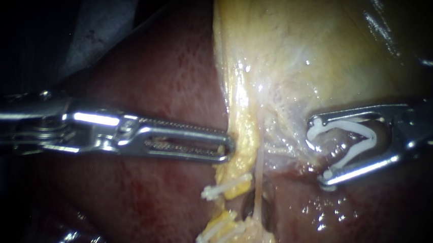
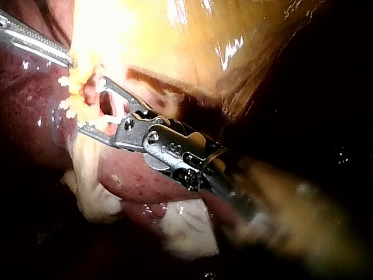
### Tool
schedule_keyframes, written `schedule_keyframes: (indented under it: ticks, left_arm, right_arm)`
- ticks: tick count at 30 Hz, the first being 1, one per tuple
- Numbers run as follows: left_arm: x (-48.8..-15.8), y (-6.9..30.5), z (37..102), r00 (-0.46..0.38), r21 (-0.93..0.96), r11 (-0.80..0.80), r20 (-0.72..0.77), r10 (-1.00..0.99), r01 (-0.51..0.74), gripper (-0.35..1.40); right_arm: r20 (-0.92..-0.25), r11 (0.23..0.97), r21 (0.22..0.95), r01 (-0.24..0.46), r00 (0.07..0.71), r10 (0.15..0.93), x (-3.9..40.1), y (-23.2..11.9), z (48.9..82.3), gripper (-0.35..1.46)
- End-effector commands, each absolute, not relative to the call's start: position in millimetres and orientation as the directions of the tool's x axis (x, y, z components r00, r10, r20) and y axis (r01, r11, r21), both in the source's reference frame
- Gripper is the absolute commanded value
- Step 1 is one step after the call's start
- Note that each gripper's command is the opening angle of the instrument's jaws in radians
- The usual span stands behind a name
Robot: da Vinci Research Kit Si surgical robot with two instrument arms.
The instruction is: Clipping first clip right tube
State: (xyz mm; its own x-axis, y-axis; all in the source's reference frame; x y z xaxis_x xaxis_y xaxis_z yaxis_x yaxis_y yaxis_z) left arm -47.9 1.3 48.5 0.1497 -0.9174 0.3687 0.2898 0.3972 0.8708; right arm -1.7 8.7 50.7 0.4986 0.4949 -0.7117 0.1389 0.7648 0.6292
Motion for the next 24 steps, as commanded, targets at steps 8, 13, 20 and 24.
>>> schedule_keyframes:
  ticks: [8,13,20,24]
  left_arm:
    - [-47.7,1.5,47.8,0.152,0.874,0.395,0.365,-0.918,0.285,-0.35]
    - [-47.0,2.0,46.9,0.147,0.875,0.390,0.362,-0.920,0.287,-0.35]
    - [-45.4,2.9,45.7,0.137,0.875,0.384,0.359,-0.923,0.296,-0.35]
    - [-44.5,3.6,44.8,0.129,0.875,0.378,0.356,-0.926,0.303,-0.35]
  right_arm:
    - [-0.712,0.766,0.628,0.139,0.498,0.494,-1.7,8.5,50.8,0.58]
    - [-0.713,0.767,0.627,0.138,0.498,0.493,-1.6,8.3,50.9,0.58]
    - [-0.714,0.768,0.626,0.138,0.498,0.492,-1.5,8.1,51.1,0.58]
    - [-0.714,0.769,0.625,0.137,0.498,0.492,-1.4,7.8,51.2,0.58]
